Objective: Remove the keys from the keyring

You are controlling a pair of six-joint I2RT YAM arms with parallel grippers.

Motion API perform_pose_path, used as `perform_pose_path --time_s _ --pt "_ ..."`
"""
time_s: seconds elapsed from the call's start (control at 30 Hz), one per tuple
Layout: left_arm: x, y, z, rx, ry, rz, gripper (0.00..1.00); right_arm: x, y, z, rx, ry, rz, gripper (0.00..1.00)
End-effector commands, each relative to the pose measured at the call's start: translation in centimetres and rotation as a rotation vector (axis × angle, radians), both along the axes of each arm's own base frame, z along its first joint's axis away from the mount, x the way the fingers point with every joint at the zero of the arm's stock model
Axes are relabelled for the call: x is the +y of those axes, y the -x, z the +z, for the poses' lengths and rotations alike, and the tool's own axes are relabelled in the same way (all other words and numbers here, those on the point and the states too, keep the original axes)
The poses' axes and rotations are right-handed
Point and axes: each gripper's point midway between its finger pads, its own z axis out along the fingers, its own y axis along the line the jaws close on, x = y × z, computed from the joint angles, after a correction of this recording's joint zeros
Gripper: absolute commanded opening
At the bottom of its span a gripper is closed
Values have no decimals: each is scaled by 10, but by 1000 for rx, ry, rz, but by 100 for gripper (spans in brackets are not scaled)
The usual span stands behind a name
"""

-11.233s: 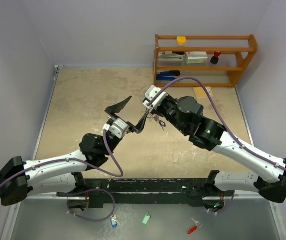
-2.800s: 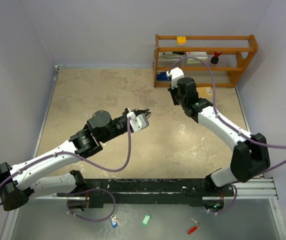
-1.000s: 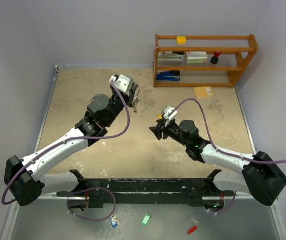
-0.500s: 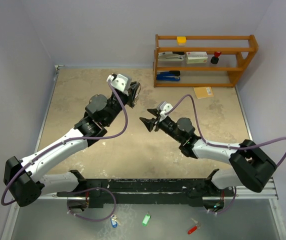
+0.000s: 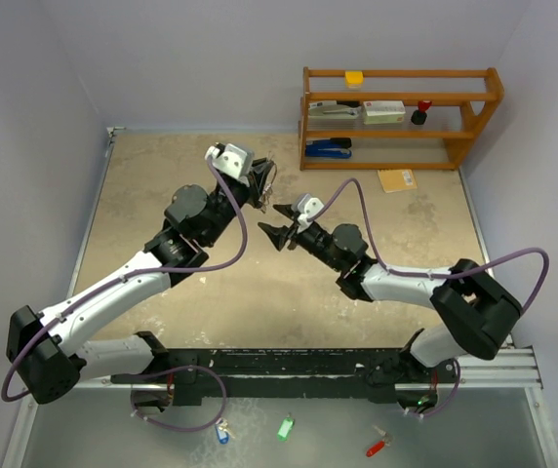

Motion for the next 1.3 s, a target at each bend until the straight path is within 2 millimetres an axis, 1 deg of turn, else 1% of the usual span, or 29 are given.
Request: perform_pose_path --time_s 0.0,0.27,0.37,0.47,0.53,0.63,0.67,0.73,0.9,1.0,1.07,1.1,1.13,1.17,1.27 --pt "8 12 37 -76 95 -20 0 8 -6 42 -112 -70 -5 58" --pt "12 13 36 -76 98 -9 0 10 -13 46 -131 -71 -24 57" --pt "12 13 35 -75 100 -7 0 10 -16 51 -136 -79 -37 55" --pt "14 14 37 -81 108 -6 0 11 -20 52 -136 -76 -51 50" --pt "14 14 37 -80 108 -4 0 11 -22 51 -133 -73 -59 42" --pt "16 14 37 -82 111 3 0 12 -24 49 -124 -61 -63 28" --pt "16 14 37 -85 112 6 0 13 -25 48 -120 -57 -64 26" --pt "18 14 39 -91 116 13 0 14 -26 45 -112 -52 -63 27" --pt "18 15 41 -97 117 7 0 13 -26 42 -109 -52 -66 37" --pt "17 14 39 -91 116 7 0 12 -27 44 -113 -52 -71 37" --pt "17 14 38 -88 118 10 0 13 -27 46 -114 -52 -71 28" --pt "18 13 39 -91 119 13 0 13 -28 45 -113 -49 -72 21" --pt "18 13 38 -90 119 16 0 13 -28 46 -112 -47 -72 13" --pt "19 13 39 -93 122 20 0 13 -28 46 -108 -45 -73 0" --pt "22 11 42 -98 130 39 0 11 -27 43 -100 -30 -78 0"
